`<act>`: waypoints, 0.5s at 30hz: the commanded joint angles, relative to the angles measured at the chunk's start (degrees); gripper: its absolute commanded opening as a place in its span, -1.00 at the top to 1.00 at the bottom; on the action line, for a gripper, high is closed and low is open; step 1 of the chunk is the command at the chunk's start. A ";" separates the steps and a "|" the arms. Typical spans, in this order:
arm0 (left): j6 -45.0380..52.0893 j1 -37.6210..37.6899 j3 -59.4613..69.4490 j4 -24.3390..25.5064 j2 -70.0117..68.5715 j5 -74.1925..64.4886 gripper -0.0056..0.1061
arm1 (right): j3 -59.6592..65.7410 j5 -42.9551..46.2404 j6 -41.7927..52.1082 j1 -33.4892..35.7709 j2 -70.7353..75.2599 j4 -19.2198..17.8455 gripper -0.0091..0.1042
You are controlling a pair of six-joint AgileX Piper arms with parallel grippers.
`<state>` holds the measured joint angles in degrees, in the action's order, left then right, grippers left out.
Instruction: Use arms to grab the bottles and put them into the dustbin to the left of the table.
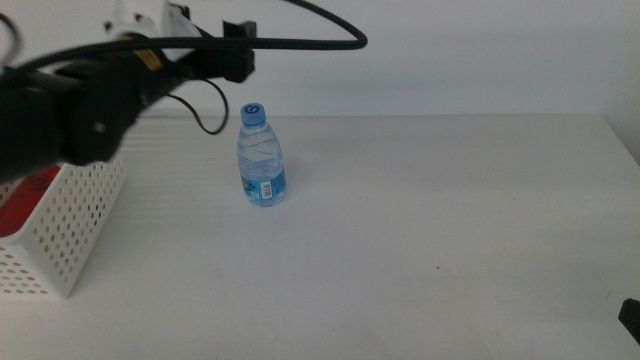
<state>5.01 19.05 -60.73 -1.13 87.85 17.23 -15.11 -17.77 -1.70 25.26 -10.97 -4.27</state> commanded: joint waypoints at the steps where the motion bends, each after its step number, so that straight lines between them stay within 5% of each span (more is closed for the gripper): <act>1: -3.45 -0.58 -2.15 0.35 0.67 7.82 -0.69 | -1.63 4.19 0.68 0.24 -0.58 -0.55 -0.20; 15: -5.32 -1.56 -1.97 4.17 13.60 18.41 -0.69 | -1.63 4.19 0.68 0.24 -0.58 -0.55 -0.20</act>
<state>0.75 17.49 -60.85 3.08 103.24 29.69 -15.07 -17.77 -1.70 25.26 -10.97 -4.27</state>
